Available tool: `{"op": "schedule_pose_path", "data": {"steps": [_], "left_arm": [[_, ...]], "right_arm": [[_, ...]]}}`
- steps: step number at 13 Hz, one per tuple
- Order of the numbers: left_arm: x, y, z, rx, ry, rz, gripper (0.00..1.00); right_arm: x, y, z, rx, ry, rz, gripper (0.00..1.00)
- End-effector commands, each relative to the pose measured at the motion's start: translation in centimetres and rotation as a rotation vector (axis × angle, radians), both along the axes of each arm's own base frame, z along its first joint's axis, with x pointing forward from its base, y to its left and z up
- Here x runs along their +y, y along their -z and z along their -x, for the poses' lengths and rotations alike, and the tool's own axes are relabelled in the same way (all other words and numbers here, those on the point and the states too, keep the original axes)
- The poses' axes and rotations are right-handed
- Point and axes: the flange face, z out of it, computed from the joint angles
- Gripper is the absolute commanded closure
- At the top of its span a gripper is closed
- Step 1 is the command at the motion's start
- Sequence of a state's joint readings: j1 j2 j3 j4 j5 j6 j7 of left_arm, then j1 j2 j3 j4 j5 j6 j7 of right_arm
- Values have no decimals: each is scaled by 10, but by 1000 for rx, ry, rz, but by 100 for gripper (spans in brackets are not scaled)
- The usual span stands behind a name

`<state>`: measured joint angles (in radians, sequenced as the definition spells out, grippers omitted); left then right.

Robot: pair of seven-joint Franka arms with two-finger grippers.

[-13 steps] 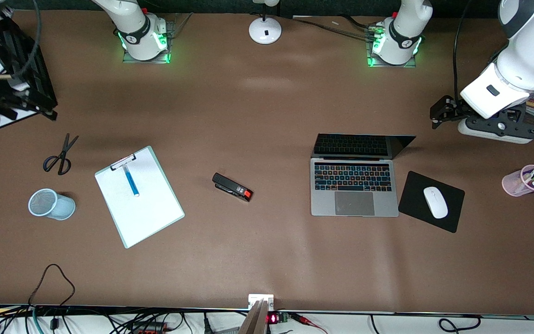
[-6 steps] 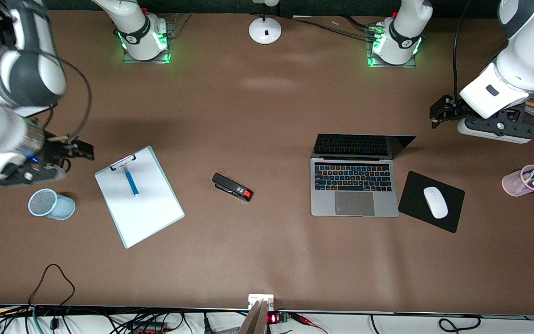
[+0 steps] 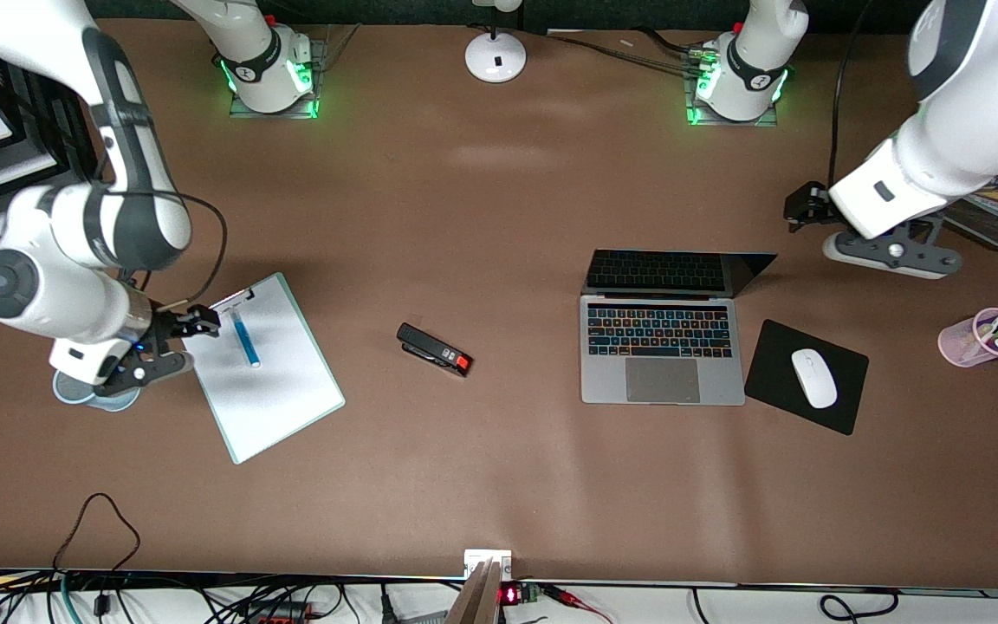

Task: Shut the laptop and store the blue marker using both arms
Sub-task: 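Reach the right gripper to the blue marker while the left gripper approaches the laptop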

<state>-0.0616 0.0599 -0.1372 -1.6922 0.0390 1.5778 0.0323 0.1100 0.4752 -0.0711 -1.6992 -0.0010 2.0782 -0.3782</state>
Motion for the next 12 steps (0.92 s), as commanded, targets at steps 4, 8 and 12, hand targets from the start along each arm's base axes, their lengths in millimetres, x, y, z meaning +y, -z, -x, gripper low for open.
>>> {"op": "schedule_pose_path", "data": {"steps": [4, 8, 12], "left_arm": [[-20, 2, 9, 107, 28, 28, 100], [-34, 19, 25, 202, -87, 94, 100], [-69, 45, 48, 206, -125, 56, 100]], "right_arm": [[26, 46, -8, -13, -86, -11, 49], [39, 78, -10, -25, -111, -7, 49], [40, 98, -10, -19, -116, -5, 55]]}}
